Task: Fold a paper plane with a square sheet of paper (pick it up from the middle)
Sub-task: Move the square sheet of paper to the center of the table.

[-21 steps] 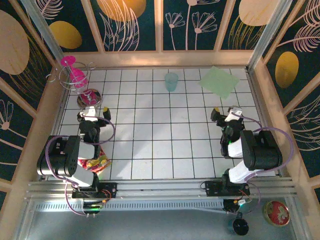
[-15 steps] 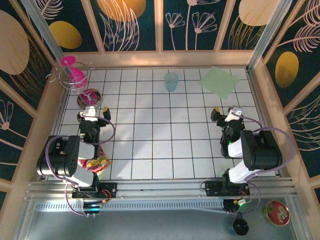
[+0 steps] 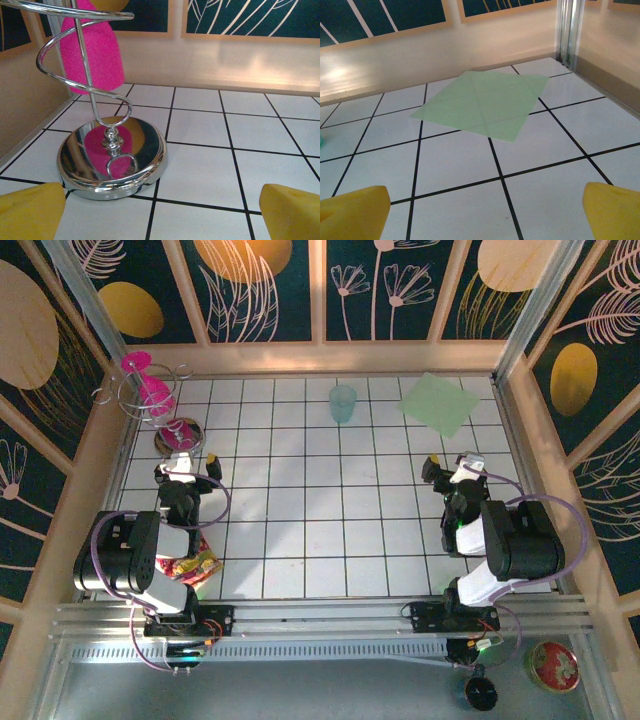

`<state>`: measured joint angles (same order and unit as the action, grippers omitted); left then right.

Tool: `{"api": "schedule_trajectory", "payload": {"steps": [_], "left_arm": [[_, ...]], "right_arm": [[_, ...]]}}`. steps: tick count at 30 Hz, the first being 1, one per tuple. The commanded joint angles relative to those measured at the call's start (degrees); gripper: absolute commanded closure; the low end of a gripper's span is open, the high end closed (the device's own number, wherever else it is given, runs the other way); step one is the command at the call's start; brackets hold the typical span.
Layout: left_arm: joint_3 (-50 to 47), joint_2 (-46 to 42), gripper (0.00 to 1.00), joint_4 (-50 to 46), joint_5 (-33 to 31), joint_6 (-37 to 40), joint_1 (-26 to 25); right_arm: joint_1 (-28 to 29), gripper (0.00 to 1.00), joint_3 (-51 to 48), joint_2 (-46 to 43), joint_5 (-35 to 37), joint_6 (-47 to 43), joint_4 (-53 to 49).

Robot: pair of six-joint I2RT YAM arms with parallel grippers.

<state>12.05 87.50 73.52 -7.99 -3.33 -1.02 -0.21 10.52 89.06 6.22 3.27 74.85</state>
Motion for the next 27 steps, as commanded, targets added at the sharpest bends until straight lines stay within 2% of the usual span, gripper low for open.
{"api": "schedule_trajectory", "payload": {"steps": [1,6,9,11,13,15,18,20,24,27], "left_arm": [[0.91,0.56,0.01,2.58,0.09,-0.99,0.49],[-0.04,0.43,0.01,4.01,-0.74,-1.31,0.49],[-3.52,-0.63,0.01,10.06,-1.93,-1.93,0.41],[-5.85,-2.6,0.01,12.33,-3.97,-2.55,0.43],[-6.79,-6.62,0.01,10.38,-5.63,-3.12,0.52],[-6.17,-12.49,0.01,2.93,-6.71,-4.18,0.48],[-3.22,-19.97,0.01,-10.08,-7.45,-8.0,0.48],[-2.18,-23.44,0.01,-14.84,-6.5,-10.66,0.48],[1.76,-29.59,0.01,-28.78,-7.92,-23.15,0.46],[6.3,-31.67,0.01,-39.83,-5.47,-27.21,0.49]], "right_arm": [[-0.5,0.01,1.08,0.5,1.15,-1.03,2.99],[-0.37,0.01,0.99,0.5,1.4,-1.09,3.3],[0.2,0.01,1.07,-1.17,4.28,-0.9,1.32],[0.76,0.01,0.84,-1.64,3.56,-2.28,2.18],[1.84,0.01,0.51,-2.25,4.74,-2.94,2.31],[2.83,0.01,2.03,-5.66,9.99,-2.46,-3.33],[2.86,0.01,7.11,-11.69,11.62,-1.67,-16.64],[2.86,0.01,11.02,-13.97,12.19,0.05,-24.29],[3.0,0.01,19.14,-16.01,8.99,6.74,-38.88],[3.03,0.01,24.49,-15.34,5.88,13.16,-47.02]]}}
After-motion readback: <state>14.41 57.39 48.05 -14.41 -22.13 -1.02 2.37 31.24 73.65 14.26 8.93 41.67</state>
